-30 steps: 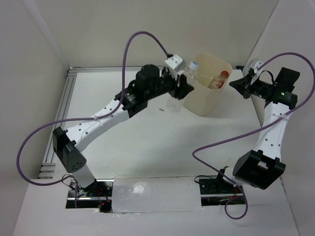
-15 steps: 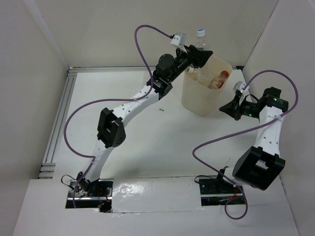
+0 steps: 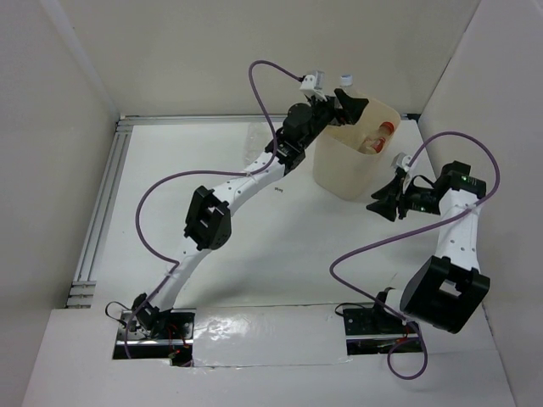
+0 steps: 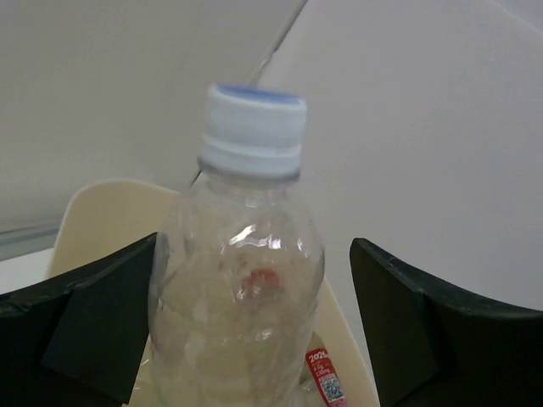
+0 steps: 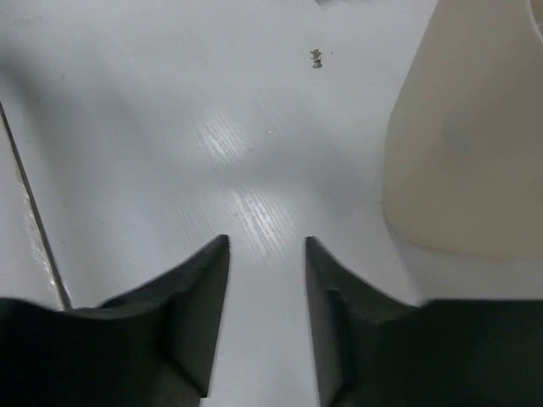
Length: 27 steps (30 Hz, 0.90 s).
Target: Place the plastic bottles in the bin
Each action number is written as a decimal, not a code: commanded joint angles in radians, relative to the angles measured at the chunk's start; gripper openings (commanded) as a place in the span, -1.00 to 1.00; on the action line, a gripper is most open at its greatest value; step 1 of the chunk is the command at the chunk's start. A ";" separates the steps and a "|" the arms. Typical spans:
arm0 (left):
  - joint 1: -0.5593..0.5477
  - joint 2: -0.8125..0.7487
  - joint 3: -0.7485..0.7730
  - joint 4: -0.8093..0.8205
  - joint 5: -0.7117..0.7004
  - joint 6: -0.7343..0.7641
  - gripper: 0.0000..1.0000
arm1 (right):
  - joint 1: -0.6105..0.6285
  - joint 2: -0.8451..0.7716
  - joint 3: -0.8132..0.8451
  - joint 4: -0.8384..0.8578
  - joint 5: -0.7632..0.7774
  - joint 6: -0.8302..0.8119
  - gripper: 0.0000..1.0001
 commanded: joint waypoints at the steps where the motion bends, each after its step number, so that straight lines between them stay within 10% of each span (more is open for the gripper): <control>1: 0.002 -0.011 0.033 0.046 0.072 0.009 1.00 | 0.015 -0.022 -0.009 -0.024 -0.033 -0.025 0.06; 9: 0.002 -0.212 -0.044 0.027 0.195 0.144 1.00 | 0.069 -0.031 -0.009 0.060 -0.053 -0.050 0.83; 14: 0.002 -0.593 -0.473 0.107 0.161 0.282 1.00 | 0.228 -0.086 0.012 0.263 0.018 0.089 1.00; 19: 0.060 -0.980 -0.984 0.060 0.022 0.357 1.00 | 0.600 -0.148 -0.016 0.719 0.255 0.622 1.00; 21: 0.097 -1.120 -1.160 0.018 -0.020 0.330 1.00 | 0.725 -0.076 0.041 0.850 0.379 0.729 0.83; 24: 0.163 -1.387 -1.450 -0.084 -0.104 0.280 1.00 | 0.836 0.126 0.171 0.957 0.504 0.918 0.01; 27: 0.195 -1.621 -1.642 -0.250 -0.147 0.228 1.00 | 0.903 0.335 0.326 1.054 0.686 1.155 -0.10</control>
